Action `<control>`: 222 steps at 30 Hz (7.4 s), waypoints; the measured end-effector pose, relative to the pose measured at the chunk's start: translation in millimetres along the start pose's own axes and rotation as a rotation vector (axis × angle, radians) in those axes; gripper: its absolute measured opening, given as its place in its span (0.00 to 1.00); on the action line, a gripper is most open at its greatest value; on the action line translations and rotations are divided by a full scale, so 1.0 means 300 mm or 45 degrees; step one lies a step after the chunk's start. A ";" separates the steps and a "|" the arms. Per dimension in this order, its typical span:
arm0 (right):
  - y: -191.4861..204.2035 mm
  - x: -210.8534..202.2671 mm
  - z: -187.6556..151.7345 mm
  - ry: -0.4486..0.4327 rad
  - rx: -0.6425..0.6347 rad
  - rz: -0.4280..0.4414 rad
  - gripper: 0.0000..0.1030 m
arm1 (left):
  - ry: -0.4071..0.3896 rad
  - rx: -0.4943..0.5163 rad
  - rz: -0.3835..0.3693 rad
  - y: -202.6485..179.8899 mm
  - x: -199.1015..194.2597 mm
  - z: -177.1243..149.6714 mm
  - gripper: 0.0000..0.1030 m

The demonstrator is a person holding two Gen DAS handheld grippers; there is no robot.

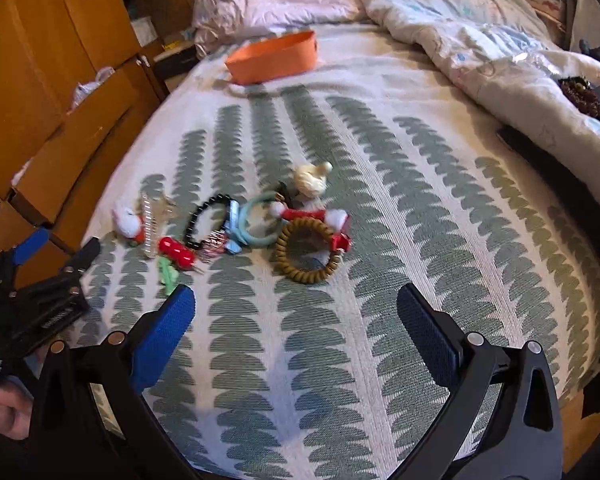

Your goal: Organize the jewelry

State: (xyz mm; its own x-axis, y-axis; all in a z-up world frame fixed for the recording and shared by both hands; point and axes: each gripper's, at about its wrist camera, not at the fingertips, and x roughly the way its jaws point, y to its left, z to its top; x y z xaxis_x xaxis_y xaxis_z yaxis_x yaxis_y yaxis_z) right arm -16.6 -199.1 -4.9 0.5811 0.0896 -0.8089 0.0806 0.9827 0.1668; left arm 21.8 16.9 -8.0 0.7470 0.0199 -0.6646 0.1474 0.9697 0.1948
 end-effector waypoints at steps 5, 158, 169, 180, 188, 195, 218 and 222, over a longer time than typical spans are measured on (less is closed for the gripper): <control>0.004 0.041 0.015 -0.012 -0.034 0.003 0.97 | 0.041 -0.037 -0.044 0.043 0.036 0.010 0.95; 0.063 0.445 0.714 -0.031 -0.214 0.267 0.09 | -0.009 -0.053 -0.308 -0.081 0.541 0.526 0.42; 0.049 0.597 0.719 0.047 -0.195 0.227 0.09 | 0.080 -0.043 -0.272 -0.095 0.662 0.512 0.42; 0.028 0.639 0.725 0.066 -0.184 0.208 0.09 | 0.128 -0.054 -0.284 -0.101 0.690 0.515 0.43; 0.016 0.640 0.731 0.062 -0.170 0.175 0.13 | 0.159 -0.079 -0.293 -0.091 0.704 0.515 0.49; 0.025 0.626 0.735 0.047 -0.189 0.130 0.16 | 0.147 -0.065 -0.262 -0.092 0.693 0.518 0.65; -0.003 0.131 0.735 -0.289 -0.143 0.222 0.72 | -0.002 -0.236 -0.258 0.082 0.379 0.531 0.86; -0.016 0.067 0.662 -0.297 -0.140 0.224 0.73 | -0.034 -0.265 -0.264 0.096 0.290 0.486 0.89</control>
State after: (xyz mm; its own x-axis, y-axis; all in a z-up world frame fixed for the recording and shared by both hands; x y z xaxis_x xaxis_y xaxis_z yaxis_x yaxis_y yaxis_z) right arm 155.5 -234.2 90.0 0.7498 0.2325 -0.6195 -0.1183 0.9682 0.2203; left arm 185.6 11.0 45.0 0.7322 -0.1876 -0.6547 0.1644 0.9816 -0.0974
